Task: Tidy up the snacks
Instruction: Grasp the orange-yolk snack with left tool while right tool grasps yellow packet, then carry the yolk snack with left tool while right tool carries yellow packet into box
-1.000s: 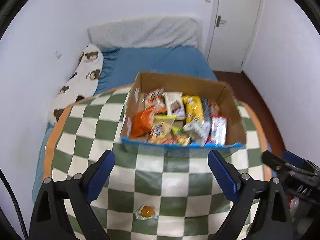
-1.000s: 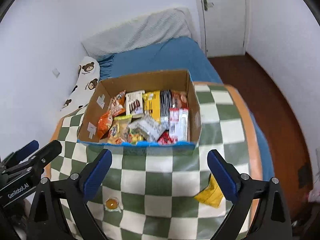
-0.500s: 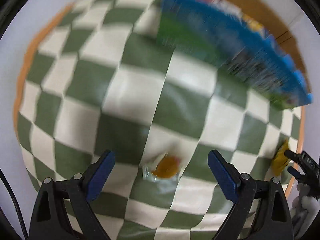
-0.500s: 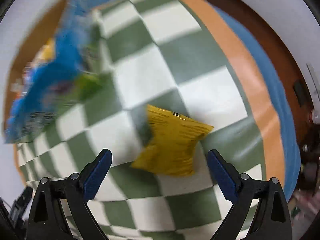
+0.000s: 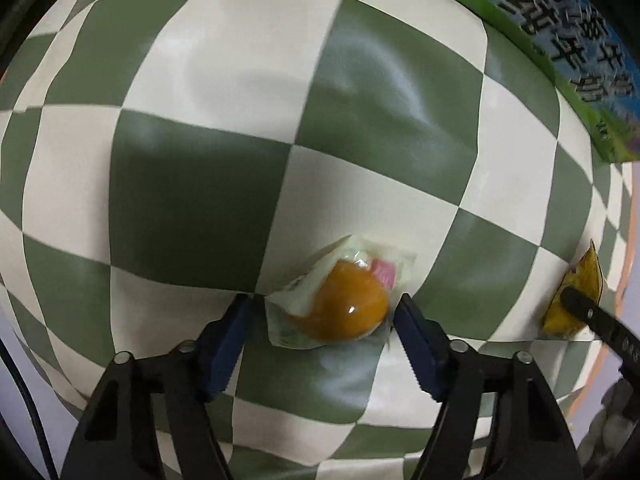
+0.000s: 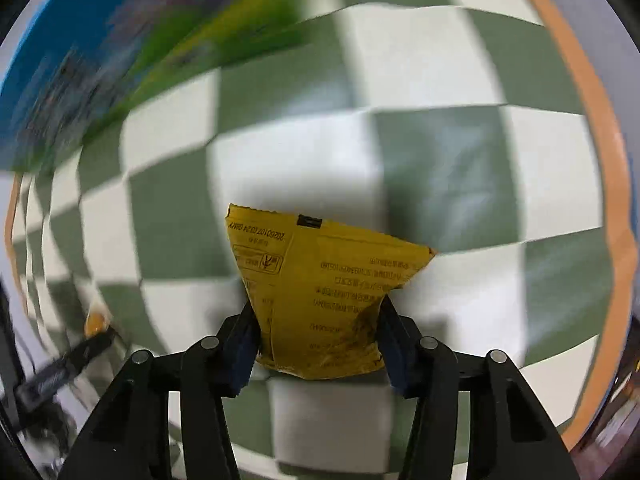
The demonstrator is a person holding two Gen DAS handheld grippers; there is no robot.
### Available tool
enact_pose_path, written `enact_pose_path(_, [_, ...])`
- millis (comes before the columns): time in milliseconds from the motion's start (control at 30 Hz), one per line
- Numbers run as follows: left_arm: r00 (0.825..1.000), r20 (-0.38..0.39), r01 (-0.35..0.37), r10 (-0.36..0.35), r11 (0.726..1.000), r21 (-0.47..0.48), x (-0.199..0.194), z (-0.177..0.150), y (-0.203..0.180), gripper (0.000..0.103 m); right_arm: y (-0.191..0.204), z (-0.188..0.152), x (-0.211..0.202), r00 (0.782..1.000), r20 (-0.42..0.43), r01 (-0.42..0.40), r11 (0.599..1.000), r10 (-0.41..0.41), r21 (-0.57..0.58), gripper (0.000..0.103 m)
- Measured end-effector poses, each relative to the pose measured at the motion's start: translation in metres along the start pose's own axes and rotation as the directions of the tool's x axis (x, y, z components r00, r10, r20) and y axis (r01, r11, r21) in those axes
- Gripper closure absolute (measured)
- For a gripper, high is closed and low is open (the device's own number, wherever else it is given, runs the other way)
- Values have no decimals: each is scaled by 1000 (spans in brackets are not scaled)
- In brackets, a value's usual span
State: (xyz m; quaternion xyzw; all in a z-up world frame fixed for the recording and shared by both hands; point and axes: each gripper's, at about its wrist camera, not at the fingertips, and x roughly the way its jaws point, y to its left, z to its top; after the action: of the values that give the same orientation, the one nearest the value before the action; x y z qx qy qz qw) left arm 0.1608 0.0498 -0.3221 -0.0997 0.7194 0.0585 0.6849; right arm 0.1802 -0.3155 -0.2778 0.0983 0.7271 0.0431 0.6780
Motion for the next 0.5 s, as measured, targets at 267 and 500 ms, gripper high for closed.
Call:
enact_pose_path(267, [998, 25, -53, 52, 997, 53, 8, -9, -15, 41, 34, -25, 20, 999, -43, 16, 993, -21, -114, 48])
enact_pose_path(500, [998, 30, -59, 56, 996, 73, 12, -1, -14, 46, 38, -26, 32, 997, -58, 46, 990, -54, -130, 46])
